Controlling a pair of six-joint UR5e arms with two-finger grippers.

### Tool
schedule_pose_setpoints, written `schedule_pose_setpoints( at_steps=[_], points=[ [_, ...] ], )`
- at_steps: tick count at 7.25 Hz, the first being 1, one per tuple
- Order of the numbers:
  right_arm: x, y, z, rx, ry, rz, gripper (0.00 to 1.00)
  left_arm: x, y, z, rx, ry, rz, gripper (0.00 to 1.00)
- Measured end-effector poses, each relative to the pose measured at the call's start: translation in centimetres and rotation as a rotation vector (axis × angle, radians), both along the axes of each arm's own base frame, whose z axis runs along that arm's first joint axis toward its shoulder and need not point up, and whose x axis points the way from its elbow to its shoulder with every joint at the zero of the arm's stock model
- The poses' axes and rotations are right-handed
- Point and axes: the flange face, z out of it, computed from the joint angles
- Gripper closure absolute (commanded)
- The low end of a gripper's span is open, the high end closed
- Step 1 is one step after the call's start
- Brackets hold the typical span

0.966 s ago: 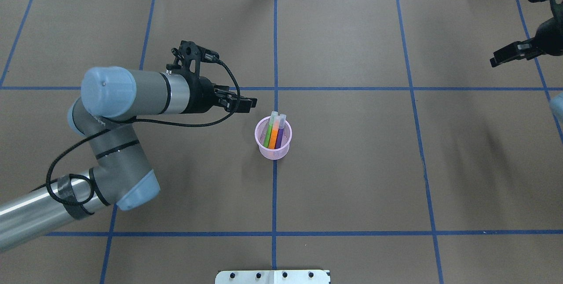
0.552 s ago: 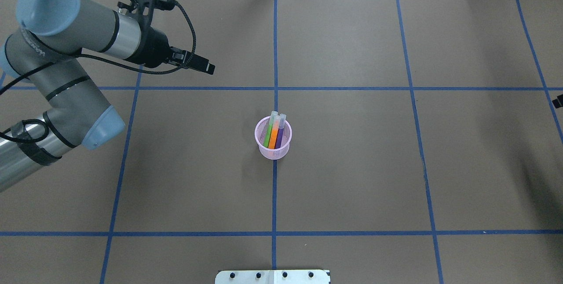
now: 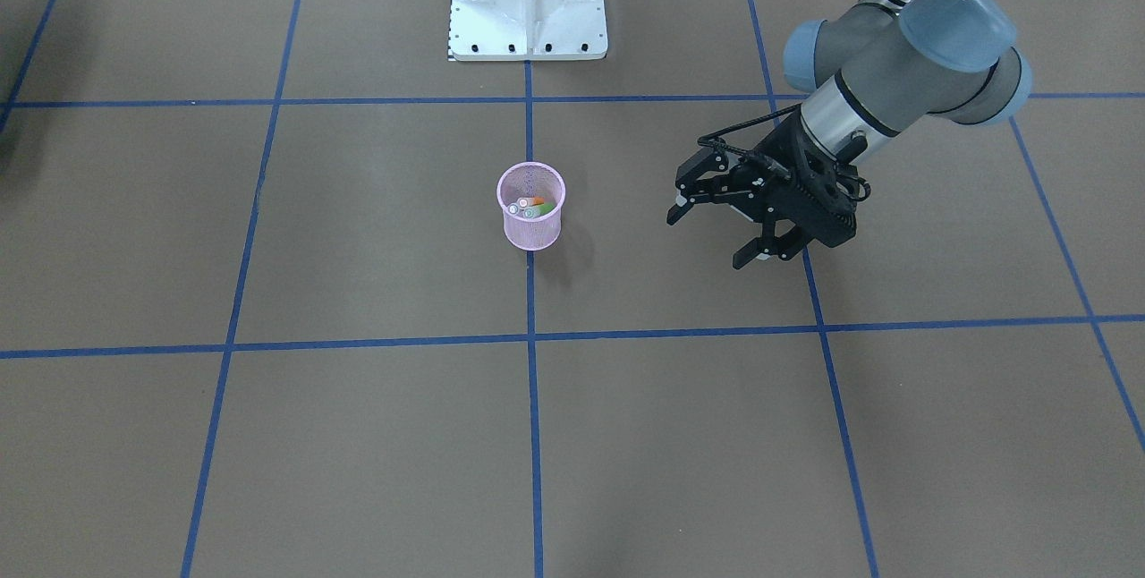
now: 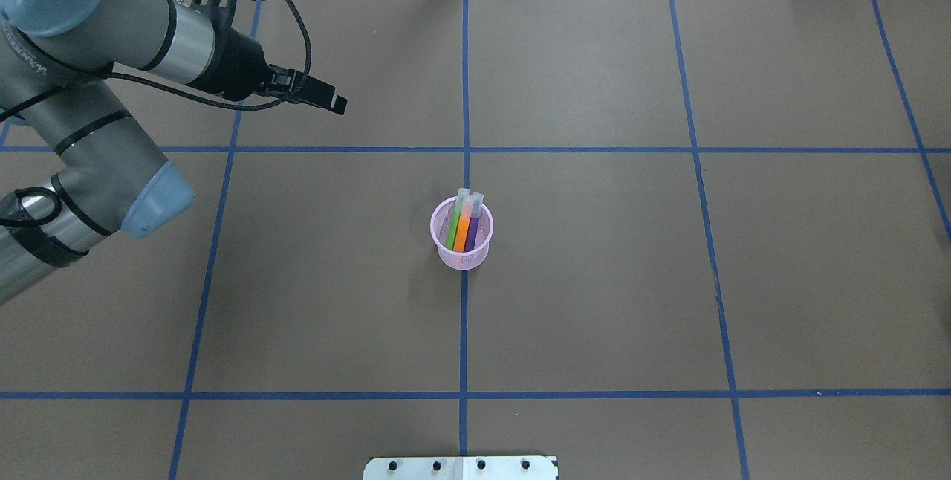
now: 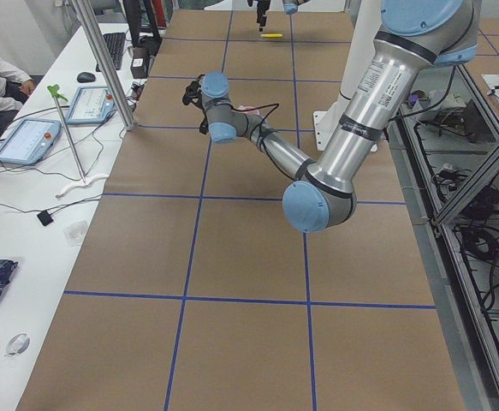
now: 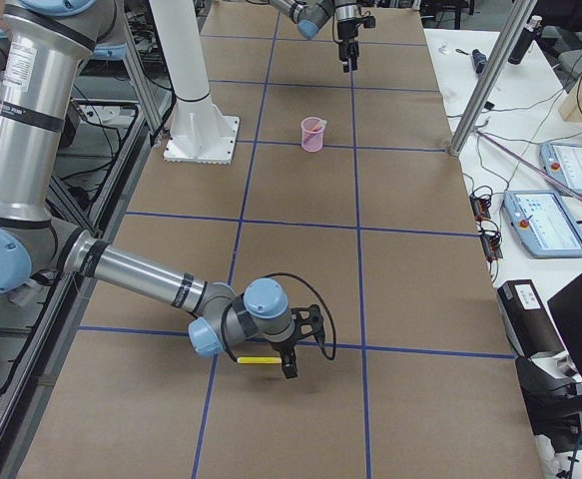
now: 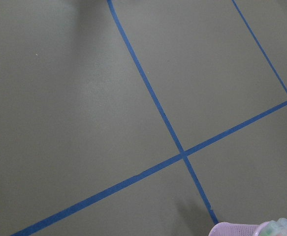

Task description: Collect pens into pen holder

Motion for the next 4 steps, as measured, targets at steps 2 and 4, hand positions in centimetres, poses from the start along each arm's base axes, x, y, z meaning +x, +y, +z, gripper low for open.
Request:
schedule_pose_setpoints(
  at_steps=[2, 4],
  points=[
    [0.5, 2.3, 1.7, -0.020, -0.033, 0.064, 0.05, 0.0, 0.1, 0.0, 0.002, 0.000, -0.003, 0.00],
    [-0.5, 2.3, 1.2, -0.039, -0.042, 0.082, 0.05, 0.2, 0.2, 0.1, 0.001, -0.002, -0.004, 0.00]
  ],
)
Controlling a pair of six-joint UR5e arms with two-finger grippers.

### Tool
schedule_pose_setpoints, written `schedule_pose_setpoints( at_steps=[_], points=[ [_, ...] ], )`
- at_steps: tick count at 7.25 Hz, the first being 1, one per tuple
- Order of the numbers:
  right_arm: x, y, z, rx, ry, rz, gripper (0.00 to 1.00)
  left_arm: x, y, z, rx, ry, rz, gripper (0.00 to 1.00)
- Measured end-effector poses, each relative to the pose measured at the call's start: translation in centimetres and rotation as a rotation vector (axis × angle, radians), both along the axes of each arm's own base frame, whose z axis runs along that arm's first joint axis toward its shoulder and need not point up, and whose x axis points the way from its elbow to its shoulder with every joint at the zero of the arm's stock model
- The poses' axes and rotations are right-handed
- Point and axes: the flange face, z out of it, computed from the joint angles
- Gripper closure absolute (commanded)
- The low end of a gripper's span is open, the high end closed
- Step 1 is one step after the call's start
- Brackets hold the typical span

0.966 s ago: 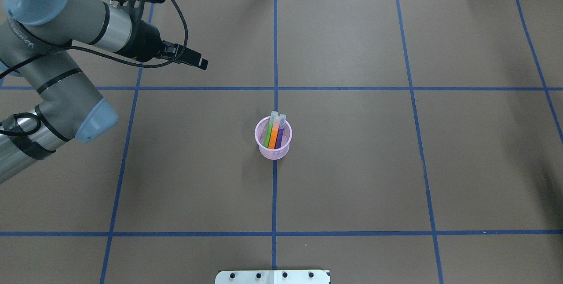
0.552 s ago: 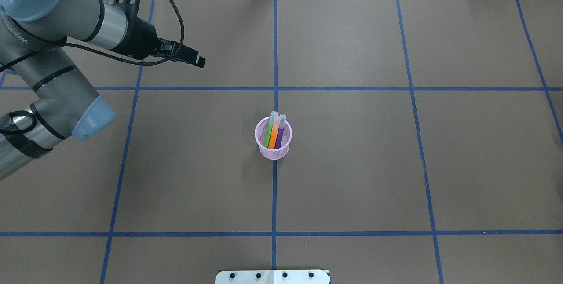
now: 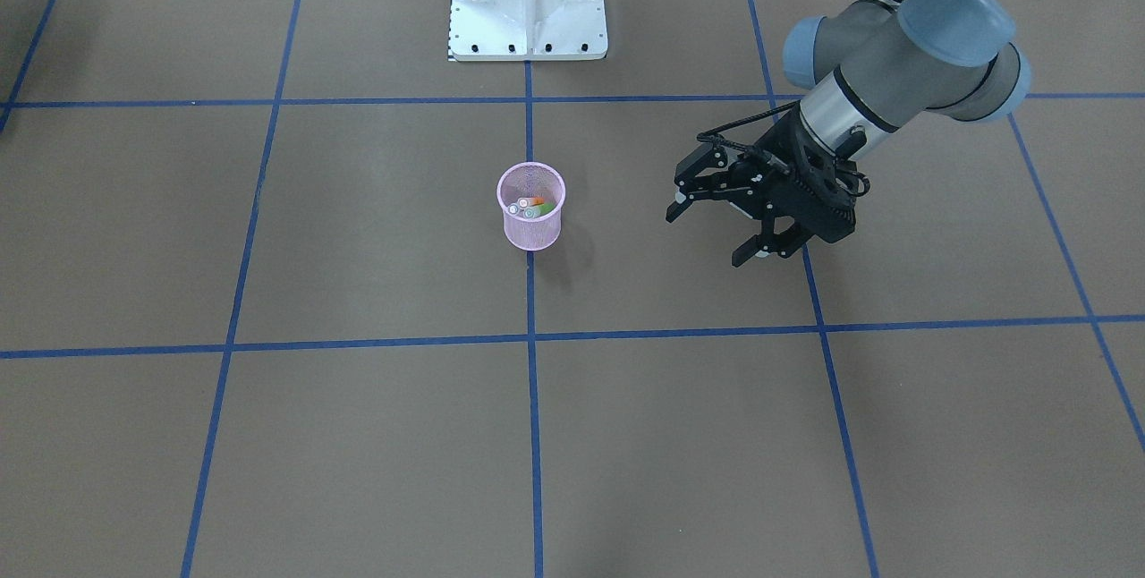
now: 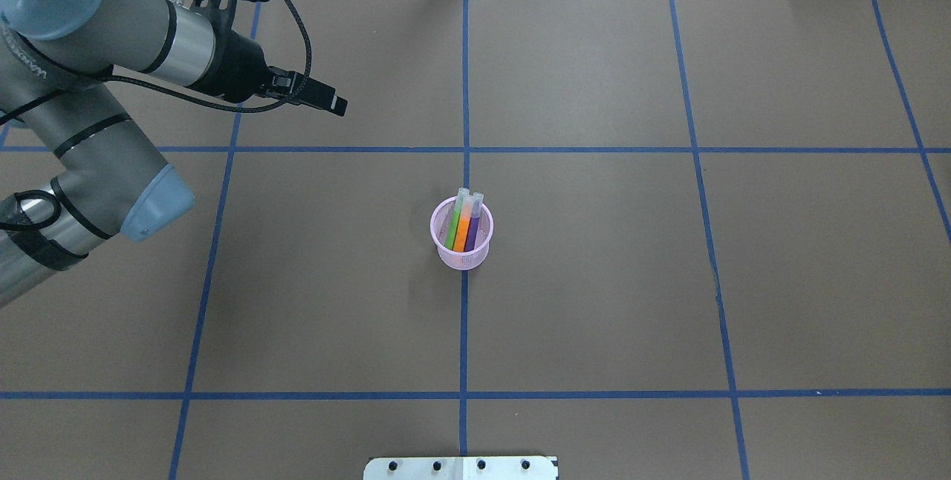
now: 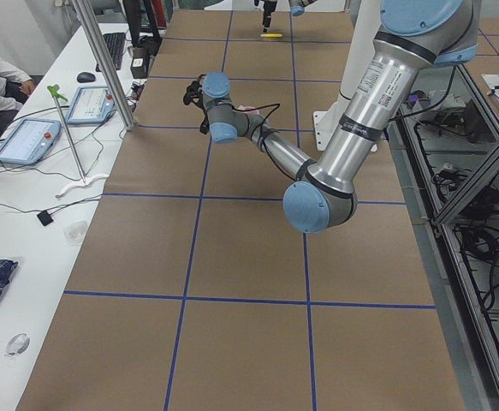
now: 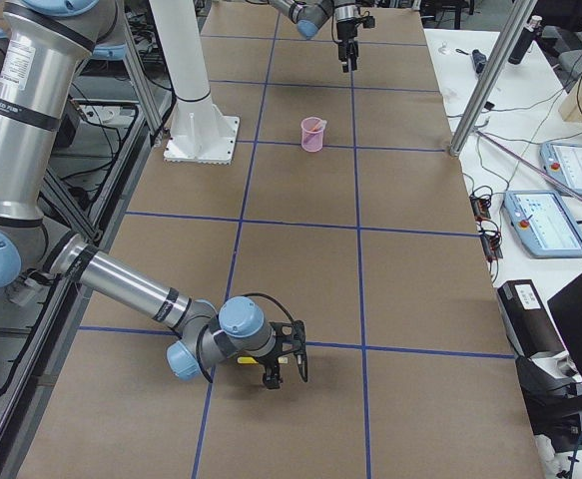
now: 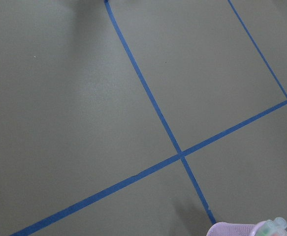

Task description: Collect pens into pen holder

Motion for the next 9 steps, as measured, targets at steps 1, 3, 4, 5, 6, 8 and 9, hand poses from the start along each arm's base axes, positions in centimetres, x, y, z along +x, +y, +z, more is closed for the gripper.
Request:
schedule_pose_setpoints(
  at_steps=[1, 3, 4, 5, 6, 8, 9],
  points=[
    [-1.2, -0.3, -0.6, -0.002, 0.006, -0.002, 0.05, 0.1, 0.0, 0.0, 0.000, -0.001, 0.000, 0.00],
    [-2.4, 0.2, -0.6, -0.001, 0.038, -0.016, 0.16, 0.1, 0.1, 0.0, 0.000, 0.000, 0.000, 0.00],
    [-2.2, 1.1, -0.3, -0.008, 0.047, -0.020, 0.26, 0.1, 0.1, 0.0, 0.000, 0.000, 0.001, 0.00],
    [-1.9, 1.9, 0.0, -0.017, 0.052, -0.023, 0.35, 0.2, 0.1, 0.0, 0.001, 0.001, 0.001, 0.00],
    [-1.8, 2.3, 0.2, -0.023, 0.054, -0.023, 0.35, 0.2, 0.1, 0.0, 0.001, 0.001, 0.001, 0.00],
    [-1.8, 2.5, 0.2, -0.027, 0.053, -0.025, 0.44, 0.2, 0.1, -0.1, 0.001, 0.001, 0.001, 0.00],
    [-1.8, 2.6, 0.3, -0.027, 0.053, -0.027, 0.44, 0.2, 0.1, -0.1, 0.002, 0.001, 0.001, 0.00]
  ],
)
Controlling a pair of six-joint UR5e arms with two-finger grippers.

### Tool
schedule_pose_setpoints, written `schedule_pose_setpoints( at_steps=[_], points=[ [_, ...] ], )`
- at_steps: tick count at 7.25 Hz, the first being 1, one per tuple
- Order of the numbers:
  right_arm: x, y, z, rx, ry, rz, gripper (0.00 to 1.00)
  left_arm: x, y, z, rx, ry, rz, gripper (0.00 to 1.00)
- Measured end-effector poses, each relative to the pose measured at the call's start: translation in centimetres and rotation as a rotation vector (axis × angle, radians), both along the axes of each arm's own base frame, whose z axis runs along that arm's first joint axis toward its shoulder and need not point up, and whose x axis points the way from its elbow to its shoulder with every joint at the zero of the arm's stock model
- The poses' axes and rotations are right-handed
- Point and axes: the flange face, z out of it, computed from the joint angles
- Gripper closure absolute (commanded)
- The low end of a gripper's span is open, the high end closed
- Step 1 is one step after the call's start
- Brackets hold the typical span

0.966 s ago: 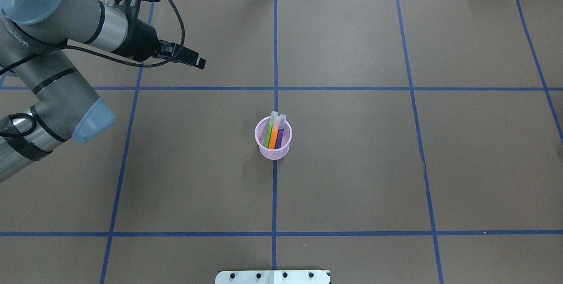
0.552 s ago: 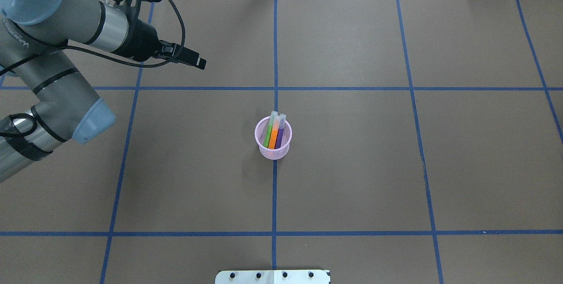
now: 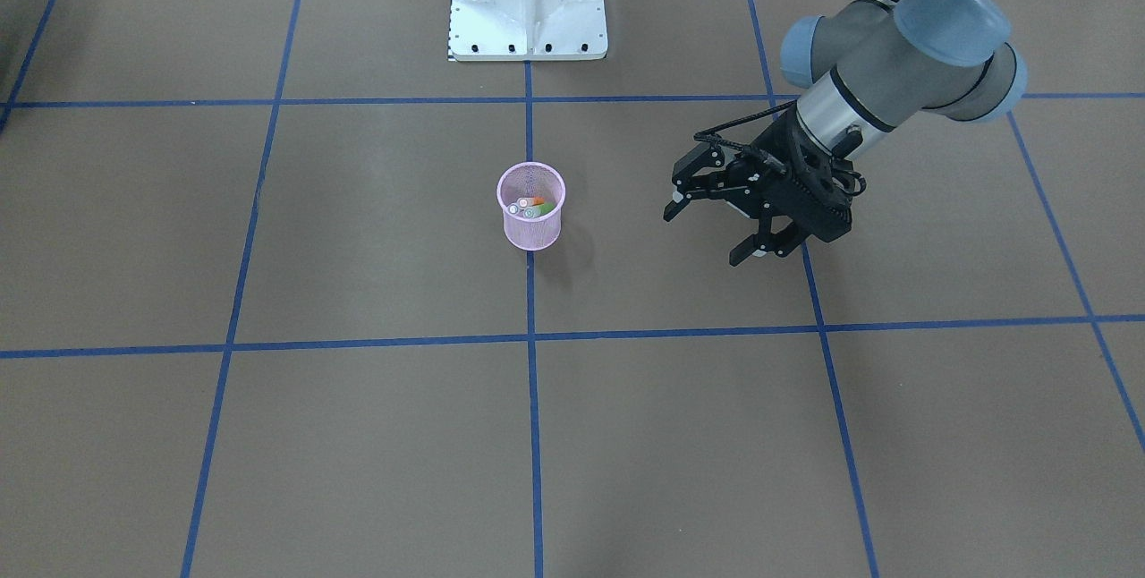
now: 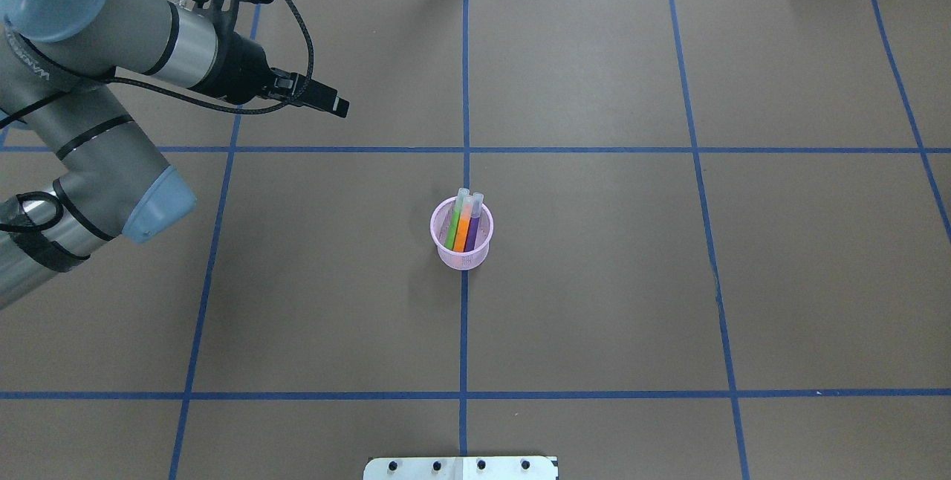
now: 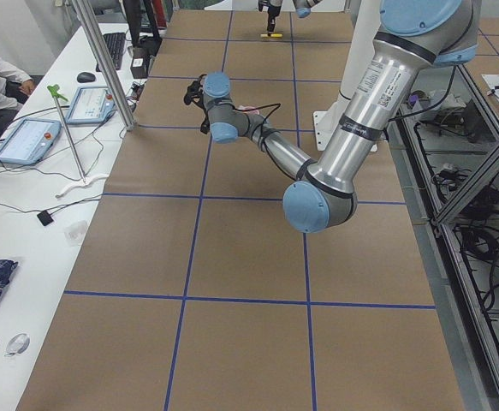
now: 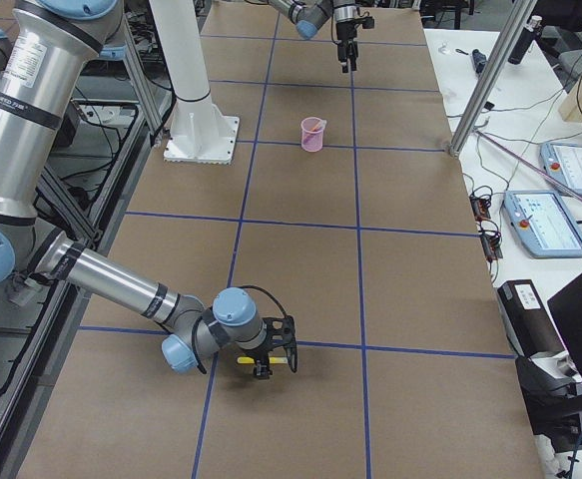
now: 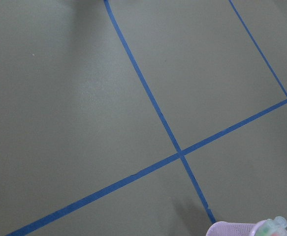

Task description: Collect pens into pen holder

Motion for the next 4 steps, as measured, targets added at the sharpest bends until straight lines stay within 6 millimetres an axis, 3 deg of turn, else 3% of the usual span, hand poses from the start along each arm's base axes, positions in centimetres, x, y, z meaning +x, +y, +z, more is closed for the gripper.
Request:
schedule_pose_setpoints(
  at_steps=[4],
  points=[
    [-0.60, -0.22, 0.11, -0.005, -0.002, -0.013, 0.47, 0.03, 0.01, -0.06, 0.001, 0.001, 0.000, 0.00]
  ],
)
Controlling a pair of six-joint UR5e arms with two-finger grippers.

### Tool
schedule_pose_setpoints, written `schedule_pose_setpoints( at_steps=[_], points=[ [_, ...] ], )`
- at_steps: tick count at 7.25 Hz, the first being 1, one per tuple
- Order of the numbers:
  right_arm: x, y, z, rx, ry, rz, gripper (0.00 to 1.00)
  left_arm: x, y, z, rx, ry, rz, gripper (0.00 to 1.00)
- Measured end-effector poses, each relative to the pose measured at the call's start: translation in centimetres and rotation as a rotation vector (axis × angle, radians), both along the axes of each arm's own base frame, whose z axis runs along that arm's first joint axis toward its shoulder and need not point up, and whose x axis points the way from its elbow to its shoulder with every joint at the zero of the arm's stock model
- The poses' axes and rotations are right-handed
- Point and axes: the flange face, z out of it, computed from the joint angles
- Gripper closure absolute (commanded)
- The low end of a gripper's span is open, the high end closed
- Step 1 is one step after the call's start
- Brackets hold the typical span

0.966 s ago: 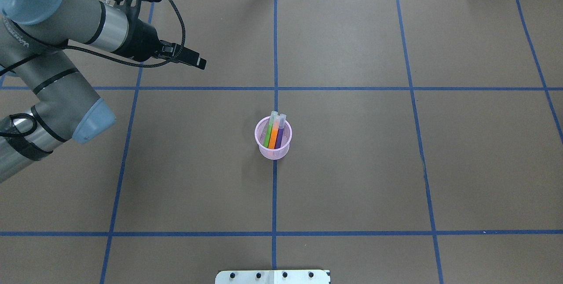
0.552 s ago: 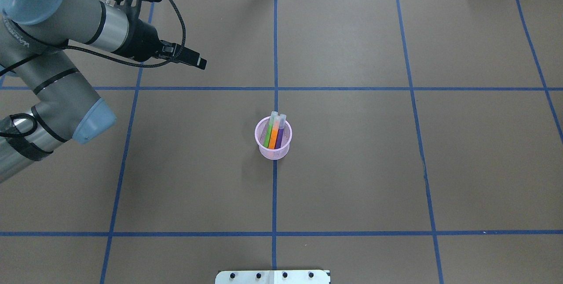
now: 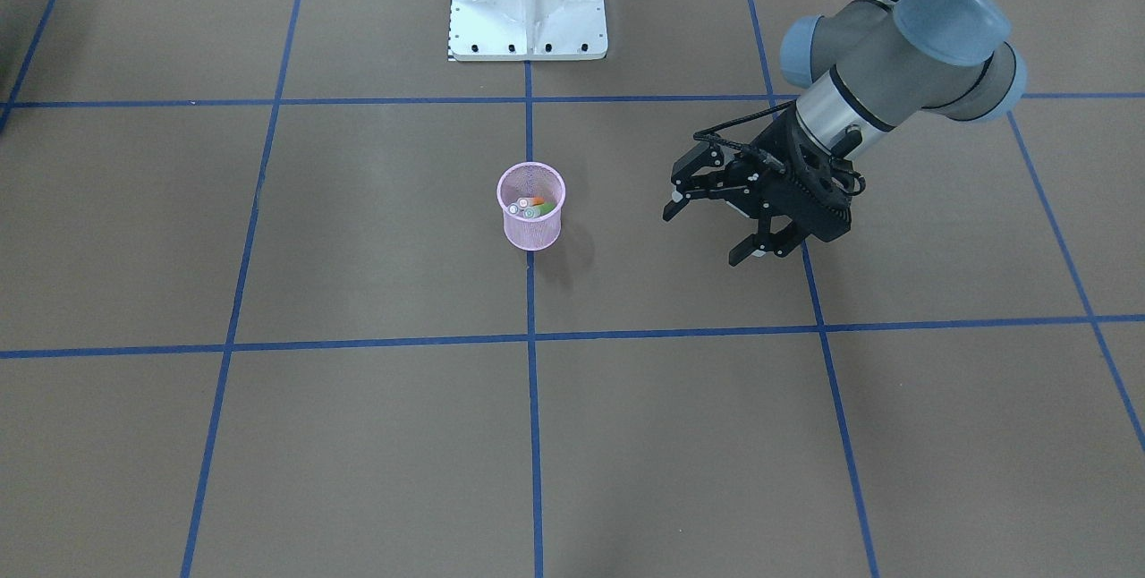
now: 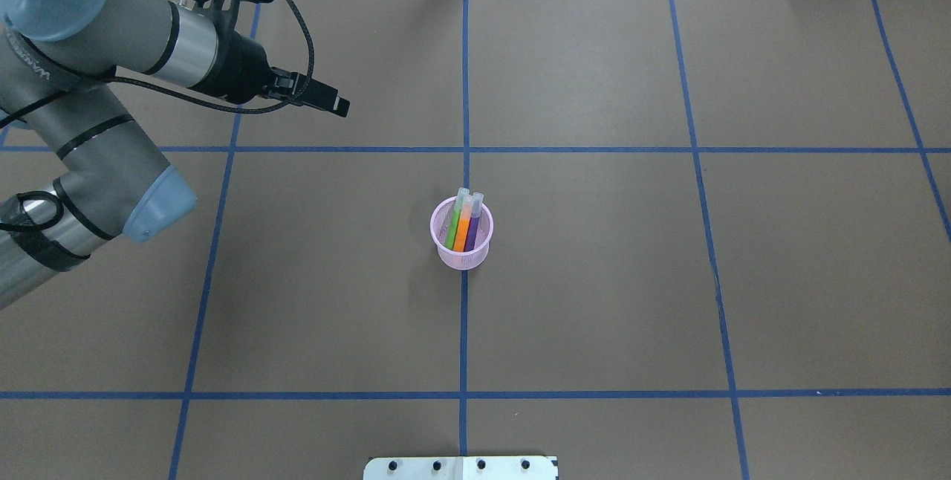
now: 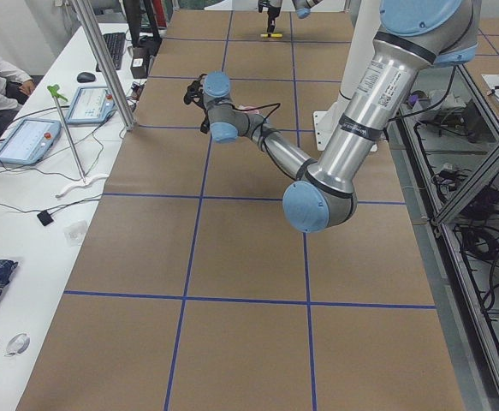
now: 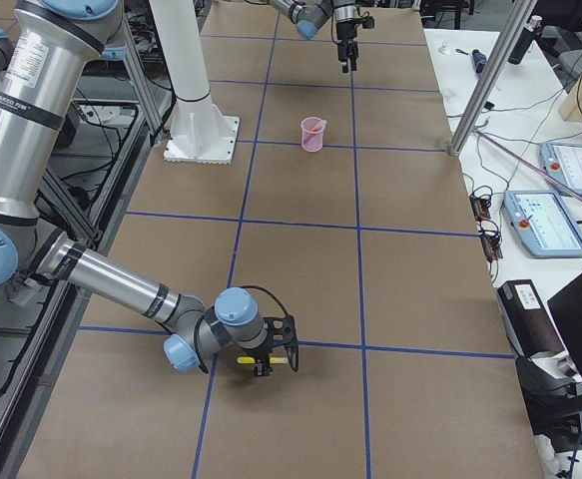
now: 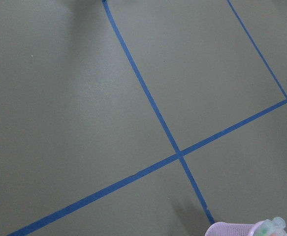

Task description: Collect pens into pen holder

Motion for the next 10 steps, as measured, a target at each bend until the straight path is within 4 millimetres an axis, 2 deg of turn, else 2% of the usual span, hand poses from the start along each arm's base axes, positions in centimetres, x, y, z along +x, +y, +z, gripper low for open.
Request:
schedule_pose_setpoints(
  at_steps=[3, 4, 5, 8, 10],
  points=[
    [-0.4, 0.0, 0.2, -0.006, 0.001, -0.010, 0.67, 0.0, 0.0, 0.0, 0.000, 0.000, 0.001, 0.00],
    [-0.5, 0.0, 0.2, -0.007, 0.001, -0.012, 0.87, 0.0, 0.0, 0.0, 0.000, 0.000, 0.000, 0.00],
    [-0.5, 0.0, 0.2, -0.007, 0.000, -0.012, 1.00, 0.0, 0.0, 0.0, 0.000, 0.000, 0.000, 0.00],
    [-0.8, -0.4, -0.2, 0.003, -0.005, -0.012, 1.00, 0.0, 0.0, 0.0, 0.000, -0.001, 0.000, 0.00],
    [-1.8, -2.9, -2.4, 0.057, -0.028, -0.011, 1.00, -0.2, -0.2, 0.2, 0.005, -0.008, -0.001, 0.00]
  ],
)
